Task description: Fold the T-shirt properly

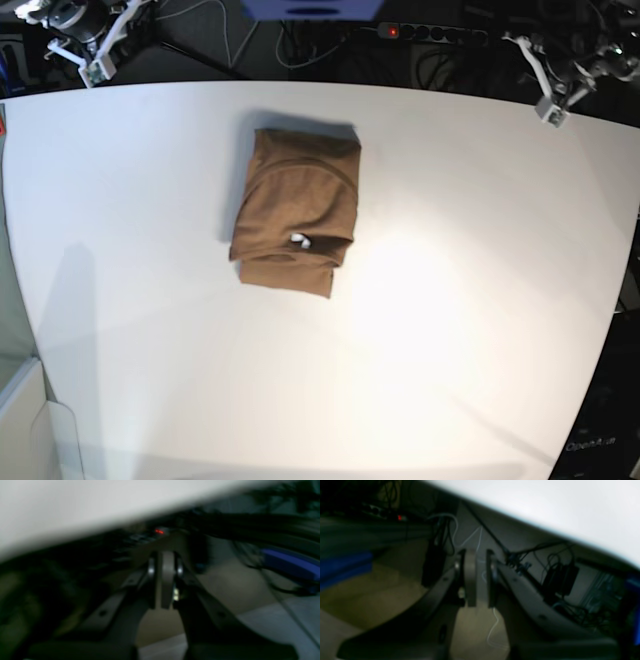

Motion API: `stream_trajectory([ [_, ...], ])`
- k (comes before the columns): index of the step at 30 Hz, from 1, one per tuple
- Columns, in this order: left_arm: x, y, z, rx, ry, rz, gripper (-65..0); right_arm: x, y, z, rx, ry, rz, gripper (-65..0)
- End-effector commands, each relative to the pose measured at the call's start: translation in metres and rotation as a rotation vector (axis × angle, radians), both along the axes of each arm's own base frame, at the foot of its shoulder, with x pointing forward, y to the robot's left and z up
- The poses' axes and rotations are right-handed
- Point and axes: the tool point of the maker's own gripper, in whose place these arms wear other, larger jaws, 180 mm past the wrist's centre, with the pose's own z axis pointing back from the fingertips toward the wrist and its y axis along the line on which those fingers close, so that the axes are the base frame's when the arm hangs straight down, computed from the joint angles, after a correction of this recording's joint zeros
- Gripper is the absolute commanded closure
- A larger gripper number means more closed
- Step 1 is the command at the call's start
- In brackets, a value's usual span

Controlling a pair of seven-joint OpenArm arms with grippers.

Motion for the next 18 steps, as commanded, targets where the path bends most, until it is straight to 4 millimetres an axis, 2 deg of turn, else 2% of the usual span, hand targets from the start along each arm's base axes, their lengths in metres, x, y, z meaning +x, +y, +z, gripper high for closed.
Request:
stream_trajectory([
  [1,-0.009,0.001,-0.004,-0.007,0.009,0.0,-3.2,-0.014,-0.004,-0.009,-0.002,0.037,-0.006,-5.5],
  [3,-0.031,-0.013,-0.027,-0.014,0.052,-0.016,-3.2,-0.022,0.0,-0.036,0.033,0.076,-0.031,-5.5],
  [5,-0.062,-0.034,-0.057,-0.027,0.114,-0.022,-3.2,-0.044,-0.004,-0.068,0.051,0.153,-0.076,-5.5],
  [7,-0.088,-0.056,-0.086,-0.044,0.151,-0.007,-3.2,-0.055,-0.003,-0.097,0.084,0.181,-0.117,-5.5],
  [11,-0.125,-0.107,-0.136,-0.119,0.198,0.075,-3.2,-0.088,0.016,-0.151,0.18,0.257,-0.212,-5.5],
  [14,-0.131,-0.131,-0.163,-0.177,0.231,0.194,-3.2,-0.103,0.047,-0.178,0.286,0.306,-0.293,-5.5],
  [17,-0.124,-0.145,-0.178,-0.236,0.246,0.331,-3.2,-0.103,0.072,-0.189,0.382,0.312,-0.373,-5.7],
  [18,-0.119,-0.15,-0.181,-0.258,0.247,0.372,-3.2,-0.1,0.075,-0.194,0.369,0.296,-0.403,-5.8],
])
